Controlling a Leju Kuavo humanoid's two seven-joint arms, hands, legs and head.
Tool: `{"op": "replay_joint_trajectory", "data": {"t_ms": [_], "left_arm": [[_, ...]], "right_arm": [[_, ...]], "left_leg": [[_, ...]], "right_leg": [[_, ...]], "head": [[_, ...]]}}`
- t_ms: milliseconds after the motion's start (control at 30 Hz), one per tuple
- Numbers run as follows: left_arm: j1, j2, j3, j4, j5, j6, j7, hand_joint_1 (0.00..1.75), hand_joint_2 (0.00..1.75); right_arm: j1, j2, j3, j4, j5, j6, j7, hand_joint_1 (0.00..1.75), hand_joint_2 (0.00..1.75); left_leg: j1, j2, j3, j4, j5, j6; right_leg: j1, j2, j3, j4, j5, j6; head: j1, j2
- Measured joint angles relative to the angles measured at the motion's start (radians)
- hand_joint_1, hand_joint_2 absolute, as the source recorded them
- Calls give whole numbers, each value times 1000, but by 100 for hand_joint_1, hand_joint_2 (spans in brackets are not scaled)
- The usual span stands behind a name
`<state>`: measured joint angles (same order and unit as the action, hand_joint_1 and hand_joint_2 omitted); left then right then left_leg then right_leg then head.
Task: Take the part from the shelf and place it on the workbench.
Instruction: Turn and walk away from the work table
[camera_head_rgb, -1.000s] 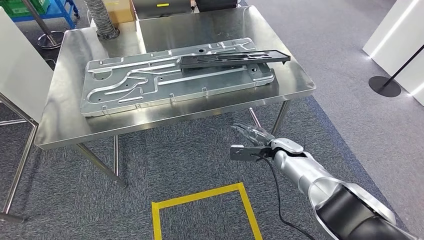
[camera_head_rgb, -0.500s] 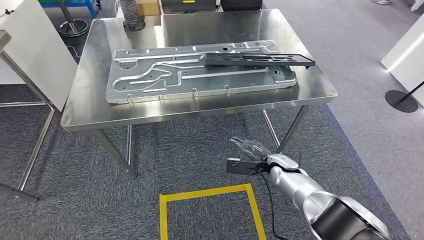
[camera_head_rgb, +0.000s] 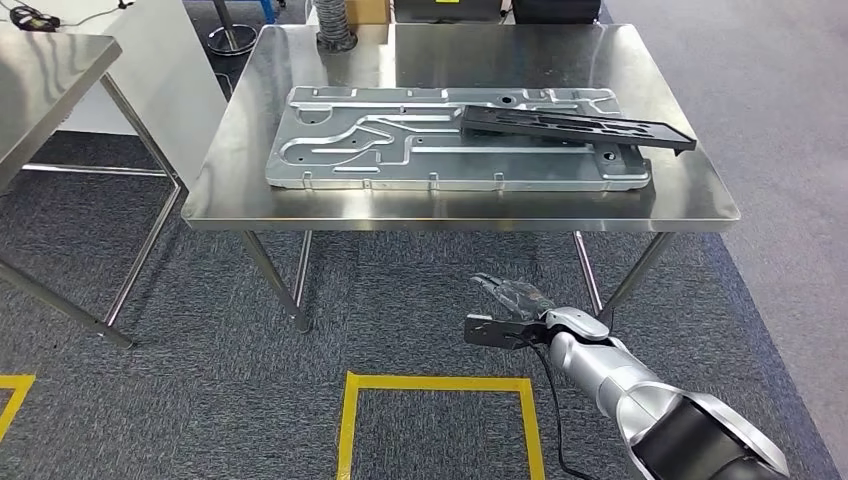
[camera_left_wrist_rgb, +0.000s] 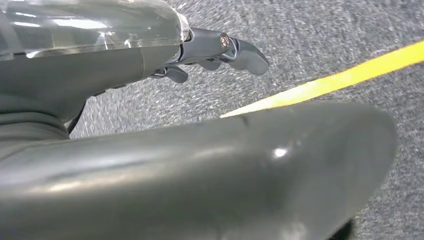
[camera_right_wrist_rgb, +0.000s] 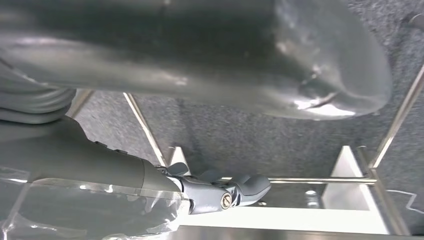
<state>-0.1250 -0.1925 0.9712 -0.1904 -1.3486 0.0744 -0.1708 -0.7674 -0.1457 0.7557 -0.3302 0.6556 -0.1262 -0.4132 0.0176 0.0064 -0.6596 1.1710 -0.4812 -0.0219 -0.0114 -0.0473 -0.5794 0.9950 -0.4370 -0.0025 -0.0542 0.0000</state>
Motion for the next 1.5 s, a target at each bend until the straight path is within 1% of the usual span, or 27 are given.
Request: {"op": "replay_joint_trajectory", "data": {"t_ms": [67, 100, 167, 233, 267, 333, 400, 433, 467, 533, 567, 633, 733, 800, 867, 900, 933, 967, 1067, 1133, 1200, 1267, 1333, 1400, 1433, 1467, 1500], "left_arm": [[-2, 0, 0, 0, 0, 0, 0, 0, 0], [-2, 0, 0, 0, -1, 0, -1, 0, 0], [-1, 0, 0, 0, -2, -1, -2, 0, 0], [1, 0, 0, 0, -2, -2, -2, 0, 0], [0, 0, 0, 0, -2, -2, -2, 0, 0], [-2, 0, 0, 0, -3, -2, -2, 0, 0], [-1, 0, 0, 0, -3, -3, -2, 0, 0], [-1, 0, 0, 0, -3, -3, -2, 0, 0], [0, 0, 0, 0, -3, -3, -2, 0, 0], [-2, 0, 0, 0, -3, -3, -2, 0, 0], [-2, 0, 0, 0, -3, -3, -2, 0, 0], [-2, -1, 0, 0, -3, -6, -2, 0, 0], [0, 0, 0, 0, 0, -16, 3, 0, 0], [0, 0, 0, 0, 4, -21, 10, 0, 0], [-1, 0, 0, 0, 6, -26, 14, 0, 0], [-1, 0, 0, 0, 6, -29, 15, 0, 0], [-1, 1, 0, 0, 7, -31, 15, 0, 0], [-1, 1, 0, 0, 8, -32, 16, 0, 0], [-4, 2, 0, 0, 9, -34, 15, 0, 0], [-7, 2, 0, 0, 9, -35, 15, 0, 0], [-5, 2, 0, 0, 9, -36, 14, 0, 0], [-5, 2, 0, 0, 9, -37, 14, 0, 0], [-8, 3, 0, 0, 9, -37, 14, 0, 0], [-8, 3, 0, 0, 9, -37, 14, 0, 0], [-7, 3, 0, 0, 9, -37, 14, 0, 0], [-7, 3, 0, 0, 9, -37, 14, 0, 0], [-7, 3, 0, 0, 9, -37, 14, 0, 0]], "right_arm": [[0, 0, -3, 0, 2, 1, 0, 0, 0], [0, 0, -6, 0, 3, 1, -1, 0, 0], [1, 0, -11, -1, 5, 1, -1, 0, 0], [2, 2, -14, -4, 5, 0, -2, 0, 0], [2, 4, -16, -4, 5, 0, -3, 0, 0], [5, 9, -22, -4, 5, 0, -3, 0, 0], [15, 12, -26, -3, 5, 0, -3, 0, 0], [19, 13, -27, -3, 5, 0, -3, 0, 0], [22, 14, -28, -2, 5, 0, -3, 0, 0], [21, 14, -32, -2, 5, 0, -2, 0, 0], [20, 15, -34, -2, 5, 0, -2, 0, 0], [19, 17, -37, -2, 6, -1, -1, 0, 0], [20, 19, -40, -2, 7, -1, 0, 0, 0], [20, 16, -42, -3, 7, -2, 0, 0, 0], [22, 9, -44, -2, 8, -2, 0, 0, 0], [23, 5, -45, -2, 8, -2, 0, 0, 0], [25, 2, -45, -2, 8, -2, 0, 0, 0], [26, 0, -45, -2, 8, -1, 0, 0, 0], [26, -1, -47, -4, 10, -1, 0, 0, 0], [25, -1, -51, -5, 11, -2, 0, 0, 0], [26, -1, -55, -5, 13, -2, 0, 0, 0], [26, 3, -57, -5, 13, -1, 0, 0, 0], [26, 12, -60, -5, 14, -1, 0, 0, 0], [27, 22, -62, -4, 14, -1, 0, 0, 0], [28, 27, -62, -4, 16, -1, 0, 0, 0], [29, 31, -63, -3, 20, -1, 0, 0, 0], [29, 34, -66, -3, 25, -1, 0, 0, 0]], "left_leg": [[-7, 30, 65, -119, 35, 11], [-10, 39, 79, -148, 39, 17], [-14, 33, 78, -156, 39, 28], [-11, 22, 77, -162, 46, 40], [-10, 18, 76, -165, 50, 46], [-9, 9, 72, -167, 55, 53], [-10, -4, 68, -166, 57, 54], [-10, -11, 67, -165, 57, 54], [-10, -19, 67, -163, 58, 54], [-11, -30, 66, -159, 58, 51], [-12, -36, 64, -156, 58, 48], [-12, -43, 60, -154, 60, 37], [-11, -46, 53, -151, 57, 17], [-11, -33, 28, -90, 8, 8], [-9, -19, -20, 41, -68, 2], [-7, -16, -38, 99, -92, 0], [-7, -14, -42, 126, -99, -1], [-6, -13, -26, 112, -88, -2], [-8, -5, 90, -78, -21, 5], [-11, 0, 121, -143, -9, 16], [-14, -2, 113, -145, 1, 31], [-13, 0, 101, -151, 20, 46], [-10, 3, 81, -155, 41, 57], [-11, 3, 54, -155, 60, 60], [-11, 3, 41, -154, 69, 60], [-11, 3, 28, -153, 78, 58], [-11, 3, 16, -152, 88, 56]], "right_leg": [[4, -16, -1, 7, -5, 8], [7, -22, -2, 9, -6, 12], [9, -33, -3, 11, -5, 21], [5, -24, -6, 23, -17, 32], [2, -7, -17, 51, -38, 37], [-1, 29, -69, 167, -106, 44], [-1, 40, -123, 282, -149, 47], [-1, 41, -128, 294, -142, 46], [-1, 43, -114, 264, -117, 44], [-1, 58, -49, 130, -48, 35], [0, 67, -22, 70, -26, 30], [4, 78, -2, 20, -16, 23], [1, 69, -2, 8, -3, 8], [-4, 59, -2, -3, 8, -3], [-1, 51, -11, -1, 13, -7], [0, 46, -16, 2, 14, -8], [1, 43, -22, 6, 15, -7], [0, 40, -28, 10, 17, -5], [2, 36, -42, 25, 22, 2], [6, 34, -52, 31, 30, 12], [6, 33, -59, 29, 41, 26], [1, 36, -71, 47, 18, 38], [-2, 41, -105, 135, -67, 47], [-2, 42, -141, 265, -146, 53], [-2, 43, -144, 304, -157, 55], [-2, 43, -130, 309, -146, 55], [-2, 43, -96, 275, -121, 54]], "head": [[0, 0], [0, 0], [0, 0], [0, 0], [0, 0], [0, 0], [0, 0], [0, 0], [0, 0], [0, 0], [0, 0], [0, 0], [0, 0], [0, 0], [0, 0], [0, 0], [0, 0], [0, 0], [0, 0], [0, 0], [0, 0], [0, 0], [0, 0], [0, 0], [0, 0], [0, 0], [0, 0]]}}
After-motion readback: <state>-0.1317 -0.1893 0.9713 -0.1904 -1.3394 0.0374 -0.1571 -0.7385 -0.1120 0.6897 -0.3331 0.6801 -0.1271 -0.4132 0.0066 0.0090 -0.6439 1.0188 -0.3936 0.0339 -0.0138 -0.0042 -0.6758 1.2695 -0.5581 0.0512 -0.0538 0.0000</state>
